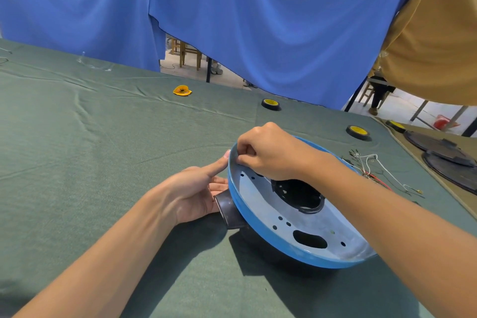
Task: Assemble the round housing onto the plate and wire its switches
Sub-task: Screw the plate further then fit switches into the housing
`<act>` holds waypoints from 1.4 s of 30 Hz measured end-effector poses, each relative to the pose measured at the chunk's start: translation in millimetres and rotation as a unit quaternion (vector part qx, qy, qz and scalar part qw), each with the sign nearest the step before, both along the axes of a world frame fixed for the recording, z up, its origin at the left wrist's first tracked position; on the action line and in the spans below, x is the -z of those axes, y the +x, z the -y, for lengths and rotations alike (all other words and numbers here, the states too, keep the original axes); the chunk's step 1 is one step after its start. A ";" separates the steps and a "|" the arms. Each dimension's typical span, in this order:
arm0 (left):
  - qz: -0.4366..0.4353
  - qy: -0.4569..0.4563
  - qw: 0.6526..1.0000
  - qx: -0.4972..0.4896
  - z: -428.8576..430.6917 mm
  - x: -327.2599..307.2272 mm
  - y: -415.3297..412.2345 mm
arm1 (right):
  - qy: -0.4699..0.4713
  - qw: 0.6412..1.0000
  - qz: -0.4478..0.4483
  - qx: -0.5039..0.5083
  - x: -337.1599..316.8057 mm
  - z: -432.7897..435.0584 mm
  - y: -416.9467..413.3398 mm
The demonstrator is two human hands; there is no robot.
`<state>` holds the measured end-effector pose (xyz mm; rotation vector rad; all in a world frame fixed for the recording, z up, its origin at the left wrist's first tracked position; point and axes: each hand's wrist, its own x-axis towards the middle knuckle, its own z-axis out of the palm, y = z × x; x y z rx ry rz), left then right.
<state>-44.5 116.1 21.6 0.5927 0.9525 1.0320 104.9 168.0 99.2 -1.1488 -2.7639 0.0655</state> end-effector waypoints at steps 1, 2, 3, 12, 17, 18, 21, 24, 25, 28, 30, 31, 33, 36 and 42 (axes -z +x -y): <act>0.000 -0.001 1.000 -0.001 0.3 -0.5 0.0 | -0.005 1.000 -0.002 -0.005 -1.8 -0.1 1.0; 0.000 -0.002 1.000 -0.001 0.6 -0.9 0.0 | -0.013 1.000 -0.005 -0.010 -3.6 0.4 2.4; -0.001 -0.002 1.000 -0.001 0.8 -1.0 0.1 | -0.025 1.000 -0.010 -0.013 -4.7 0.9 3.6; -0.013 -0.011 1.000 -0.011 1.7 -0.6 2.0 | -0.009 0.999 -0.022 0.023 5.9 2.5 -4.3; -0.014 -0.017 1.000 0.003 1.4 -1.5 -0.4 | 0.000 0.999 -0.005 0.033 0.8 8.8 1.2; -0.015 -0.020 1.000 0.010 1.3 -1.8 -1.6 | 0.005 0.999 -0.018 0.043 -3.1 10.5 9.1; -0.024 -0.033 0.999 0.027 1.1 -3.4 -2.5 | 0.027 0.988 -0.099 0.119 -13.3 14.6 50.5; -0.045 -0.032 0.998 0.021 0.0 -6.5 -1.1 | 0.066 0.961 -0.166 0.209 -11.2 21.1 100.9; -0.053 -0.032 0.998 0.021 -0.2 -7.7 -0.8 | 0.079 0.952 -0.179 0.238 -7.4 23.4 115.8; -0.075 -0.029 0.996 0.027 -0.2 -11.7 1.0 | 0.095 0.924 -0.206 0.307 10.8 32.7 151.1; -0.100 -0.032 0.994 0.014 -0.2 -14.4 5.8 | 0.113 0.905 -0.221 0.346 24.3 38.2 168.6; -0.114 -0.033 0.993 0.002 -0.3 -15.2 9.1 | 0.117 0.894 -0.228 0.368 30.1 40.7 175.5; -0.133 -0.028 0.990 -0.027 0.0 -16.2 15.7 | 0.094 0.883 -0.217 0.406 41.0 44.9 186.7; -0.145 -0.024 0.987 -0.061 1.2 -16.1 20.1 | 0.035 0.885 -0.115 0.450 55.3 51.1 196.6; -0.150 -0.022 0.986 -0.065 5.9 -15.5 16.6 | -0.019 0.856 -0.070 0.512 66.1 63.1 201.3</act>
